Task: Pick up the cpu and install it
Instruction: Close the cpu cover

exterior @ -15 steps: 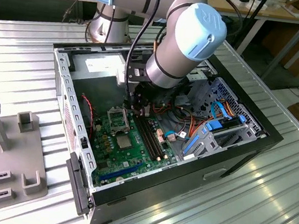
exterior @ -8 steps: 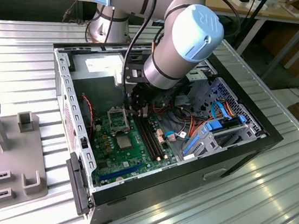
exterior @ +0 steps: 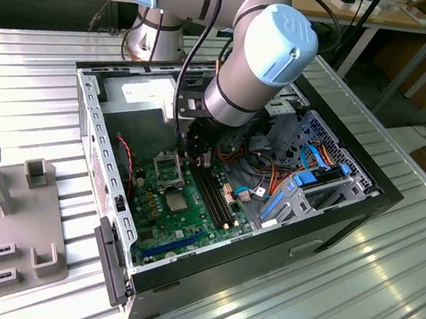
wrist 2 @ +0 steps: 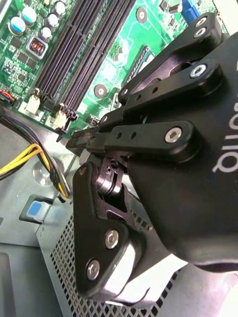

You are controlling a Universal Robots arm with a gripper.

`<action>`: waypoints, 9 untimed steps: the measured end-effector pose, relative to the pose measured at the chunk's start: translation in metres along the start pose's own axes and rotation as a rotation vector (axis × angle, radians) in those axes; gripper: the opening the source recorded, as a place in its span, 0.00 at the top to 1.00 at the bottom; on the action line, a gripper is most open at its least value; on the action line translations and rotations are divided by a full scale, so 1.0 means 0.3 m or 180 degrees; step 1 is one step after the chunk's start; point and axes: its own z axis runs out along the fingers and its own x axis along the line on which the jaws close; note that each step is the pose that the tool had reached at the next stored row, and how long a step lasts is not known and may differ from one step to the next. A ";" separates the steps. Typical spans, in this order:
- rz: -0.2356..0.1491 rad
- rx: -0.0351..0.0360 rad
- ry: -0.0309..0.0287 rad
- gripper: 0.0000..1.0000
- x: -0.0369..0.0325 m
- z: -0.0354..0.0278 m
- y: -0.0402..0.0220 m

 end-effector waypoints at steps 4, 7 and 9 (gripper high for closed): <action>0.0001 0.0001 0.0010 0.89 -0.002 -0.009 0.001; 0.0001 0.0002 0.0012 0.89 -0.004 -0.015 0.002; 0.0001 0.0002 0.0017 0.89 -0.005 -0.018 0.002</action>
